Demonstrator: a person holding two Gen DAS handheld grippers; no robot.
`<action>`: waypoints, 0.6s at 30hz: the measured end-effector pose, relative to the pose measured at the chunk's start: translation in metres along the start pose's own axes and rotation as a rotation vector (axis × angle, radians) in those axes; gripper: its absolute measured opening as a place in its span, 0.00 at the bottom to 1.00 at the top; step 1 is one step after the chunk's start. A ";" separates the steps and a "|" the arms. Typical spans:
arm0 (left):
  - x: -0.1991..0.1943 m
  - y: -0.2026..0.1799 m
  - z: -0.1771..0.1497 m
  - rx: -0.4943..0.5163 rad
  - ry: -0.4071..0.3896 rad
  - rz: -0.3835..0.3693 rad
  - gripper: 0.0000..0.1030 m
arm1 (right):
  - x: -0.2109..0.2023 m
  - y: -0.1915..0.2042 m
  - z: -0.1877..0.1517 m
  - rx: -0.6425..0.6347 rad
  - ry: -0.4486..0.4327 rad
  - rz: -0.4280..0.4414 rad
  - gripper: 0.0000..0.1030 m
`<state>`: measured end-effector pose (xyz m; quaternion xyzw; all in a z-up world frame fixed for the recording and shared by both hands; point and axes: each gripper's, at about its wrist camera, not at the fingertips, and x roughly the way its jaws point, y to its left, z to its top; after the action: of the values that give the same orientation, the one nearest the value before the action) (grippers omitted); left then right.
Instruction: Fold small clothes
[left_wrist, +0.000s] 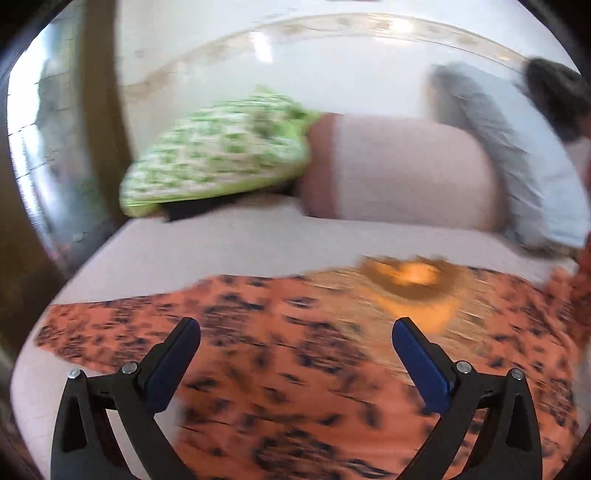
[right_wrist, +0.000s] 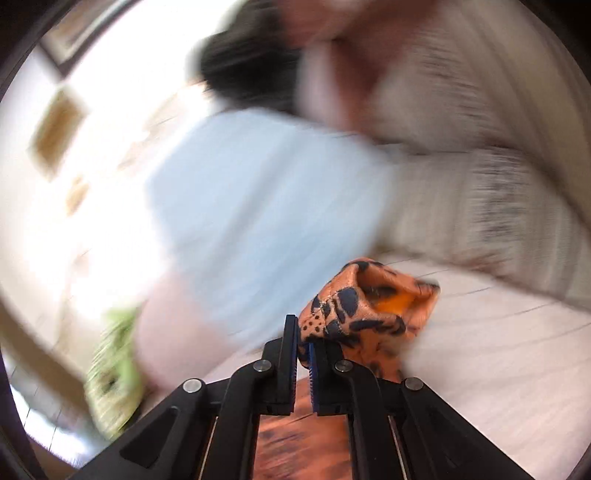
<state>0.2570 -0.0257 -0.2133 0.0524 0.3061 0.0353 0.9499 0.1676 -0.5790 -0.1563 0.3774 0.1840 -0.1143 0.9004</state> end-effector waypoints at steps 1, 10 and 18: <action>0.004 0.015 0.001 -0.020 0.003 0.045 1.00 | -0.001 0.036 -0.013 -0.037 0.027 0.052 0.05; 0.037 0.138 -0.004 -0.150 0.085 0.273 1.00 | 0.063 0.254 -0.209 -0.259 0.350 0.253 0.05; 0.052 0.189 -0.009 -0.241 0.142 0.277 1.00 | 0.120 0.340 -0.418 -0.697 0.608 0.136 0.54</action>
<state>0.2869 0.1674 -0.2276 -0.0227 0.3557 0.2059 0.9113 0.2916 -0.0515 -0.2603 0.0800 0.4417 0.1293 0.8842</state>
